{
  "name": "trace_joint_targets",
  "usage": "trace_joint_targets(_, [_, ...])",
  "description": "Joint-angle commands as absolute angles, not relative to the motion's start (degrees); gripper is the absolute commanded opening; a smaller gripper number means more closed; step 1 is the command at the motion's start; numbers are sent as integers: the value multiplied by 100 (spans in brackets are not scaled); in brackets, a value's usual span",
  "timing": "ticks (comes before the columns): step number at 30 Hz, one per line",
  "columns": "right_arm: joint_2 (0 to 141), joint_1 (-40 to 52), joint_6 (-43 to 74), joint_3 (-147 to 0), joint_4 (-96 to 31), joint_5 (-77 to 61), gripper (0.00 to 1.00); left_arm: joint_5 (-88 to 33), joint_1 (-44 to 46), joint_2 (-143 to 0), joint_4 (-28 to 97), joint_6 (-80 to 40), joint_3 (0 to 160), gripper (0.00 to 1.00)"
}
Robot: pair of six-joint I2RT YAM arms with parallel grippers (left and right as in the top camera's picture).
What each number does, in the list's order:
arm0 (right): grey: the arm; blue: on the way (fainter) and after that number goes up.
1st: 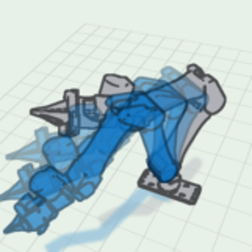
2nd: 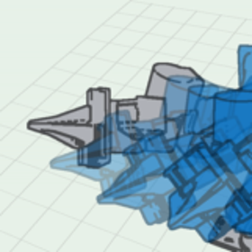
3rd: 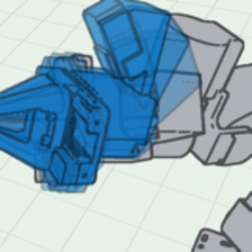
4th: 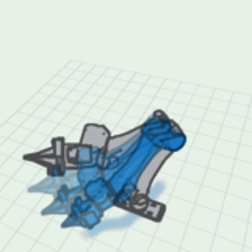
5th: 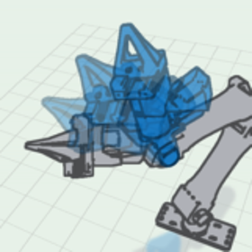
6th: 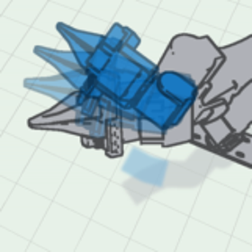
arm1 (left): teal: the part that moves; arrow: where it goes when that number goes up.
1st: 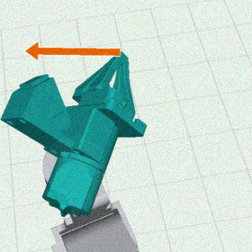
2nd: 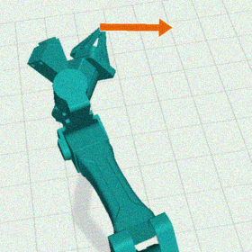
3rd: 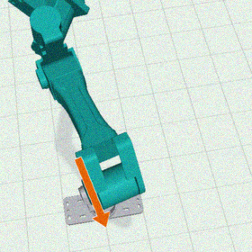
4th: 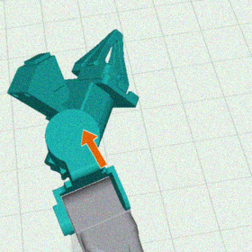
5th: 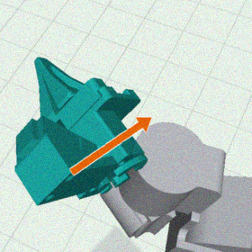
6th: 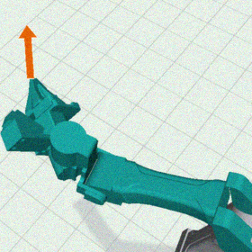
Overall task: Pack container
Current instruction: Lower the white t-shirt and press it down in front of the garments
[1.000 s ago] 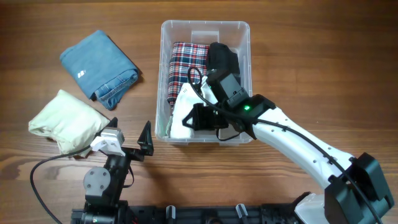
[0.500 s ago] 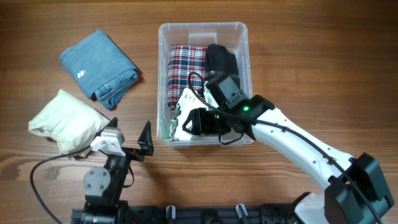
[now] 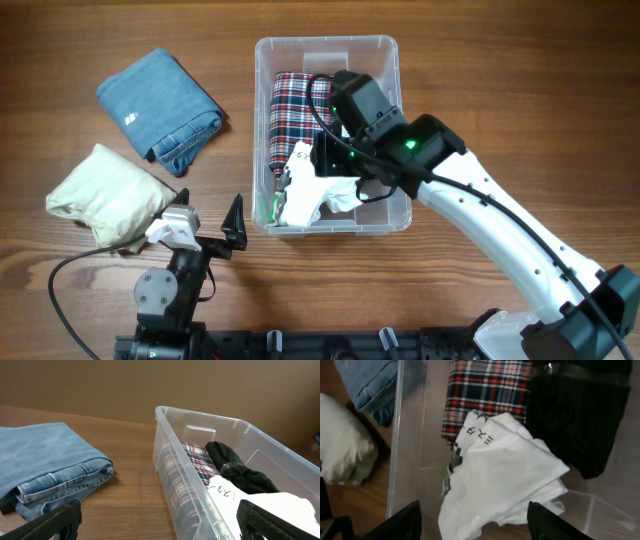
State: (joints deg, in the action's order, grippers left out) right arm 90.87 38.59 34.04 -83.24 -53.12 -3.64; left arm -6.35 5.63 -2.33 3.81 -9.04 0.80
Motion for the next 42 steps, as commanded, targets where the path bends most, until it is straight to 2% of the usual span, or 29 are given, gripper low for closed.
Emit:
trace_joint_targets(1, [9190, 3879, 3120, -8388, -5293, -69, 51, -681, 589, -233, 366, -810, 36, 100])
trace_joint_targets(2, [9255, 3879, 2945, -8388, -5240, -69, 43, -681, 589, -233, 366, -810, 36, 100])
trace_joint_targets(7, [9671, 3879, 2403, -8388, -4860, -95, 20, -681, 589, -233, 366, -810, 36, 100])
trace_joint_targets(13, [10180, 3876, 2099, -8388, -4772, -110, 8, -681, 589, -233, 366, -810, 36, 100])
trace_joint_targets(30, [10560, 3879, 2270, -8381, -5944, -390, 10, -681, 589, -233, 366, -810, 36, 100])
trace_joint_targets(42, [10567, 3876, 2362, -7789, -5588, -648, 11, -681, 589, -233, 366, -810, 36, 100])
